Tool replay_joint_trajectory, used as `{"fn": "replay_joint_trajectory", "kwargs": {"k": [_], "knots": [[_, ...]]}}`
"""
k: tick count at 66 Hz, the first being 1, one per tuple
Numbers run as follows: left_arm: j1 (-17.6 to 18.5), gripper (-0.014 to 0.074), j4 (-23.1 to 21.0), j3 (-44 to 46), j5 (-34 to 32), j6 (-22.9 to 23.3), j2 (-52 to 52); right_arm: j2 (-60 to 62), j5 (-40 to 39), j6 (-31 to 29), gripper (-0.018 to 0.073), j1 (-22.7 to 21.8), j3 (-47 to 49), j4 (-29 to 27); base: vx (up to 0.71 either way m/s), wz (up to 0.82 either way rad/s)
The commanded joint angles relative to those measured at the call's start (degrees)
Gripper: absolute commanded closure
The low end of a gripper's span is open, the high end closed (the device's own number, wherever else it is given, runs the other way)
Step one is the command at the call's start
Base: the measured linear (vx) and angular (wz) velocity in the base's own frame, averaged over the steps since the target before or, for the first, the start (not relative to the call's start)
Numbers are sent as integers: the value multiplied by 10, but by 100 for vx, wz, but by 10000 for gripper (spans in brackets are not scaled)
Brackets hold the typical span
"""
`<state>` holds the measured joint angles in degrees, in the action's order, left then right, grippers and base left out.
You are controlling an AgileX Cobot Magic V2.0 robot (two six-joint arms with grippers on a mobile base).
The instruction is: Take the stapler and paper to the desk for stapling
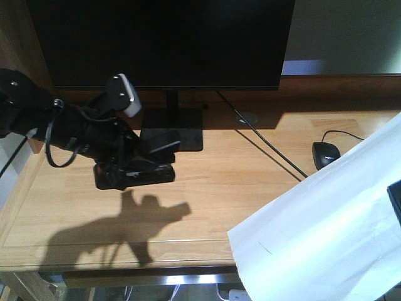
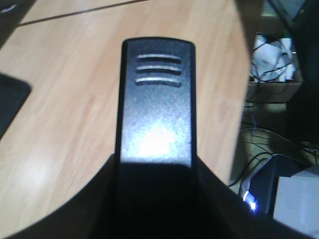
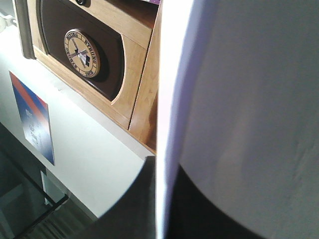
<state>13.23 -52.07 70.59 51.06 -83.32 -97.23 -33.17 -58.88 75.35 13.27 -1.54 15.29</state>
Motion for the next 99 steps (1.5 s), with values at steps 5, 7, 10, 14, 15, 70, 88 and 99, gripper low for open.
{"fn": "replay_joint_trajectory", "kwargs": {"k": [5, 7, 10, 14, 15, 70, 88, 99], "knots": [[-54, 603, -89, 22, 72, -77, -11, -2, -36, -3, 564, 0, -2, -2, 0, 0], [-64, 603, -103, 22, 87, -93, -19, -2, -36, -3, 564, 0, -2, -2, 0, 0], [-80, 603, -124, 22, 104, -113, -33, -2, -36, -3, 564, 0, -2, -2, 0, 0], [-100, 603, -150, 22, 120, -156, -51, -2, -36, -3, 564, 0, -2, -2, 0, 0], [-105, 603, -156, 22, 123, -168, -55, -2, -36, -3, 564, 0, -2, -2, 0, 0], [-142, 489, -285, 23, 53, -387, -224, -2, -35, -3, 564, 0, -2, -2, 0, 0], [-142, 274, -285, 22, 55, -386, -247, -2, -35, -3, 564, 0, -2, -2, 0, 0], [-142, 140, -286, 22, 53, -386, -245, -2, -35, -3, 564, 0, -2, -2, 0, 0]]}}
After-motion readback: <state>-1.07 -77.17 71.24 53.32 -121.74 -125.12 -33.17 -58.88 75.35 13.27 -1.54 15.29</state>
